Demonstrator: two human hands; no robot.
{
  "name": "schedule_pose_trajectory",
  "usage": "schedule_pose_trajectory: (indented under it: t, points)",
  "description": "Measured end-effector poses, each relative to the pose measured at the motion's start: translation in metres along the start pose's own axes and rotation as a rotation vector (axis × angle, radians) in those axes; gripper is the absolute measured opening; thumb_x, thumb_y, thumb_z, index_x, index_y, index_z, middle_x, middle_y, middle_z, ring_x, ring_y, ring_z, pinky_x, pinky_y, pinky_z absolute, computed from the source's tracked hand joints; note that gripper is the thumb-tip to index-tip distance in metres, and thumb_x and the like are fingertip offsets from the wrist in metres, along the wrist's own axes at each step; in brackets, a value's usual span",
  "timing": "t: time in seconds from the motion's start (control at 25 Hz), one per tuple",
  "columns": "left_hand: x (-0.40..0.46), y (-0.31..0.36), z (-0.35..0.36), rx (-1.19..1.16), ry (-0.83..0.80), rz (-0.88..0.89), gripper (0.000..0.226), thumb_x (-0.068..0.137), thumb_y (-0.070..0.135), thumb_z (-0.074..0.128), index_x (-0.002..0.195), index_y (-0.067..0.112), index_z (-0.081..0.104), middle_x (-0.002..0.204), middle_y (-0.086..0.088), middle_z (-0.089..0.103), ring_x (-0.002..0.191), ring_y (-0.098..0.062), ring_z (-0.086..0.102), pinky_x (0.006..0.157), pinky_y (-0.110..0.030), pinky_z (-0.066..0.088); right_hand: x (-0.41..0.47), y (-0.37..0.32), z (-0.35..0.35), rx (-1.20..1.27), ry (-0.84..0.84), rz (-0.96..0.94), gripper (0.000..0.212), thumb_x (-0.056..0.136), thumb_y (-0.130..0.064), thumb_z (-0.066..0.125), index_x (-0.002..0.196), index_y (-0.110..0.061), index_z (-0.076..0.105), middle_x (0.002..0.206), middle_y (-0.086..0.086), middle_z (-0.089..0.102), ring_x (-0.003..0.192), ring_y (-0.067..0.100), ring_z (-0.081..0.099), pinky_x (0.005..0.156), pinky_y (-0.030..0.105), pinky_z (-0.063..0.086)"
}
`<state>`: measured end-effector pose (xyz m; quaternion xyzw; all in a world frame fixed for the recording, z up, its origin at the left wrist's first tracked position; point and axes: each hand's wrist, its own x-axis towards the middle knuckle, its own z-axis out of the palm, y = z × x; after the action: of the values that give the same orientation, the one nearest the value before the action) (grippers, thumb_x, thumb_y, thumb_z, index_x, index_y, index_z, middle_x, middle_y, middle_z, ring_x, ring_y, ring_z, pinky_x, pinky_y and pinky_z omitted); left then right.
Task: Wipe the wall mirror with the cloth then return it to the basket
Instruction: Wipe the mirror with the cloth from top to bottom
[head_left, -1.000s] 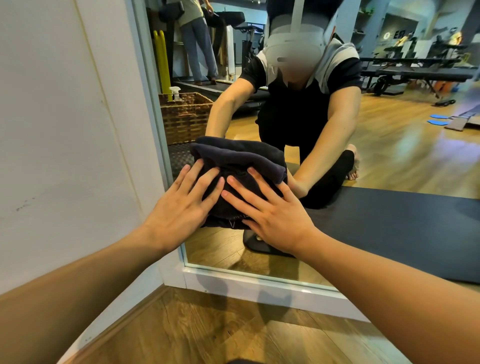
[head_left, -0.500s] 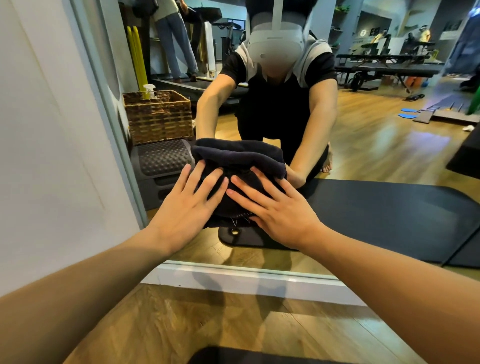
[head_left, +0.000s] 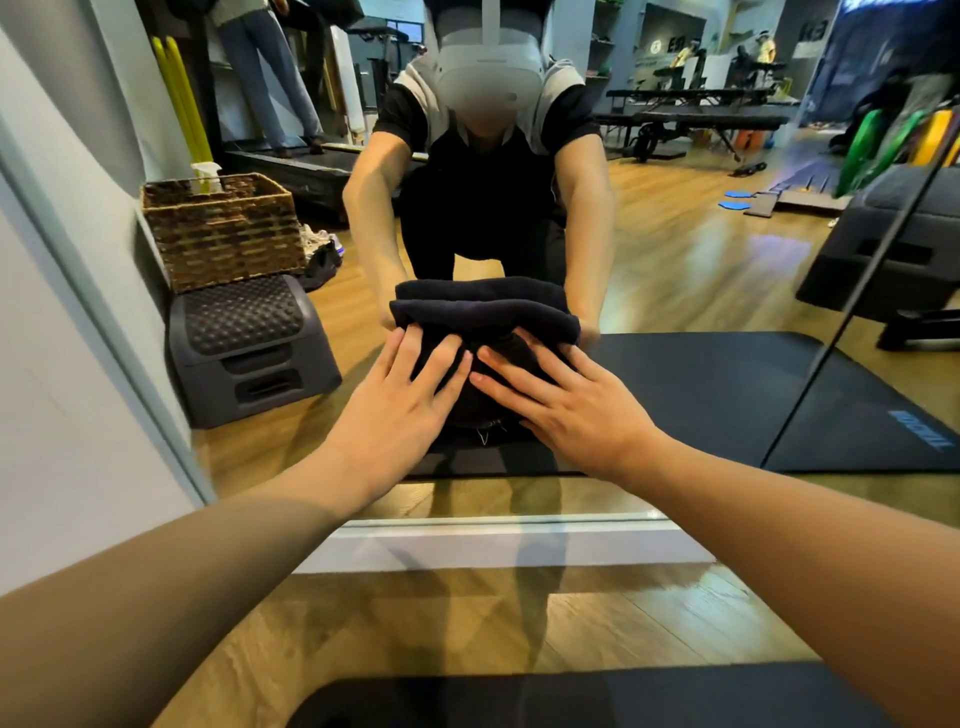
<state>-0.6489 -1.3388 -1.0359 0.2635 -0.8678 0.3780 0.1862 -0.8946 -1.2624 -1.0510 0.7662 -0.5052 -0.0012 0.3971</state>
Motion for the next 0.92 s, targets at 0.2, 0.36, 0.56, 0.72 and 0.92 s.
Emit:
schedule_pose_trajectory:
  t: [0.2,0.36,0.56,0.72,0.92]
  points:
    - [0.034,0.045,-0.003,-0.021,0.050,0.038,0.060,0.097,0.019,0.060,0.150,0.001,0.039,0.147,-0.027,0.029,0.129,-0.054,0.035,0.115,-0.061,0.028,-0.046,0.032,0.007,-0.067,-0.016,0.007,0.084,0.100,-0.035,0.058,0.164,-0.022,0.004,0.171,0.007,0.006,0.155,0.042,0.005,0.122,0.059,0.021]
    - [0.062,0.083,-0.005,-0.062,0.057,0.073,0.061,0.100,0.018,0.052,0.154,0.000,0.030,0.151,-0.027,0.026,0.132,-0.051,0.028,0.117,-0.059,0.025,-0.085,0.055,0.010,-0.107,-0.033,0.034,0.084,0.096,-0.034,0.063,0.163,-0.021,0.015,0.169,0.009,0.019,0.154,0.044,0.015,0.121,0.060,0.025]
    - [0.091,0.134,-0.018,-0.072,0.031,0.084,0.054,0.099,0.011,0.042,0.151,-0.005,0.035,0.151,-0.028,0.022,0.133,-0.052,0.033,0.115,-0.060,0.031,-0.122,0.080,0.014,-0.127,-0.114,0.053,0.076,0.095,-0.030,0.060,0.161,-0.019,0.025,0.164,0.012,0.030,0.152,0.046,0.017,0.119,0.062,0.027]
    - [0.115,0.168,-0.028,-0.078,0.028,0.123,0.055,0.098,0.010,0.031,0.151,-0.004,0.035,0.152,-0.027,0.024,0.133,-0.052,0.034,0.113,-0.060,0.033,-0.151,0.098,0.013,-0.132,-0.179,0.092,0.071,0.092,-0.028,0.063,0.157,-0.020,0.036,0.159,0.014,0.038,0.150,0.047,0.023,0.119,0.063,0.027]
    - [0.146,0.211,-0.026,-0.067,0.010,0.150,0.046,0.100,0.013,0.041,0.142,-0.002,0.049,0.150,-0.025,0.024,0.127,-0.050,0.035,0.108,-0.065,0.033,-0.184,0.120,0.013,-0.118,-0.223,0.137,0.072,0.082,-0.022,0.076,0.148,-0.019,0.048,0.148,0.015,0.049,0.145,0.046,0.033,0.118,0.060,0.031]
